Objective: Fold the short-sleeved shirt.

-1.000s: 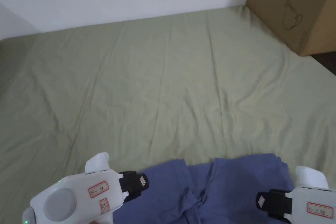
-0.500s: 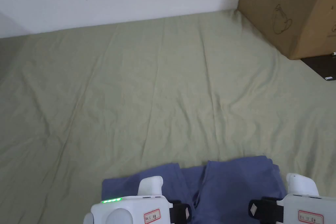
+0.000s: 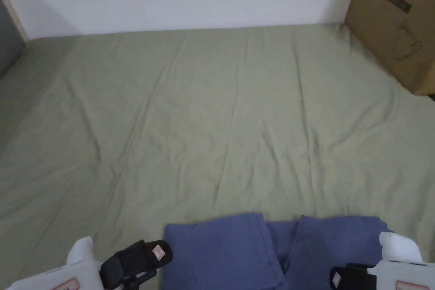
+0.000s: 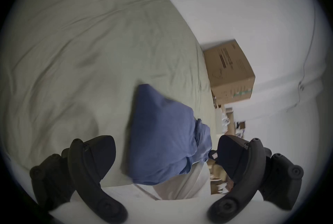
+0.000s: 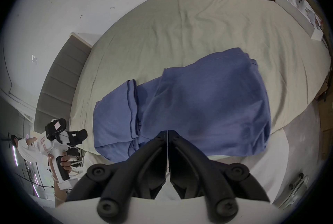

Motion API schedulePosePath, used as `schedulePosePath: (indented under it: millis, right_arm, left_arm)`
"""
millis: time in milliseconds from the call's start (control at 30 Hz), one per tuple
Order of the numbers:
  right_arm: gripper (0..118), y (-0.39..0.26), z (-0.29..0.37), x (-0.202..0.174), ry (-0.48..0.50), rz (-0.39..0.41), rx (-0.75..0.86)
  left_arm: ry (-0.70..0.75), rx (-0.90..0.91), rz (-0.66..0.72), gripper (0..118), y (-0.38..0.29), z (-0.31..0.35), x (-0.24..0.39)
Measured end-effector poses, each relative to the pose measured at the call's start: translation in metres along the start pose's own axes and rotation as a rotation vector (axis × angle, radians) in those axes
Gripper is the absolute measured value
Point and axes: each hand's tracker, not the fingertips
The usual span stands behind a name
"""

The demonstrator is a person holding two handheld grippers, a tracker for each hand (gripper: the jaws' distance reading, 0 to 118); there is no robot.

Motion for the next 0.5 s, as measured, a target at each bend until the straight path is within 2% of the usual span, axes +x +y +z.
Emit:
schedulePosePath:
  millis: [100,167,267,300,333,367,400,433,467,500]
  right_arm:
    - [2,0.001,-0.006,-0.016,-0.001,0.031,-0.019]
    - [2,0.001,-0.008,-0.023,-0.003,0.050,-0.028]
    - [2,0.003,-0.011,-0.033,-0.010,0.071,-0.036]
    - [2,0.004,-0.012,-0.034,-0.010,0.076,-0.039]
    - [2,0.004,-0.012,-0.038,-0.012,0.078,-0.041]
    - [2,0.004,-0.012,-0.039,-0.014,0.079,-0.041]
    - [2,0.005,-0.013,-0.040,-0.017,0.080,-0.043]
    - [2,0.005,-0.013,-0.042,-0.023,0.081,-0.043]
    - [2,0.005,-0.011,-0.043,-0.028,0.082,-0.041]
    - [2,0.006,-0.010,-0.043,-0.028,0.083,-0.040]
  left_arm:
    - [-0.037,-0.080,0.118,110,0.000,-0.013,-0.031]
    - [-0.072,-0.129,0.148,108,-0.003,-0.033,-0.042]
    - [-0.211,-0.155,0.145,108,-0.006,-0.051,-0.038]
    - [-0.271,-0.190,0.191,102,-0.008,-0.061,-0.040]
    - [-0.291,-0.219,0.236,92,-0.010,-0.071,-0.043]
    - [-0.250,-0.251,0.253,74,-0.012,-0.082,-0.047]
    - [-0.159,-0.265,0.229,22,-0.013,-0.091,-0.049]
    - [-0.084,-0.271,0.179,10,-0.015,-0.096,-0.049]
    - [-0.098,-0.249,0.168,10,-0.015,-0.095,-0.048]
    - [-0.192,-0.243,0.189,10,-0.010,-0.087,-0.047]
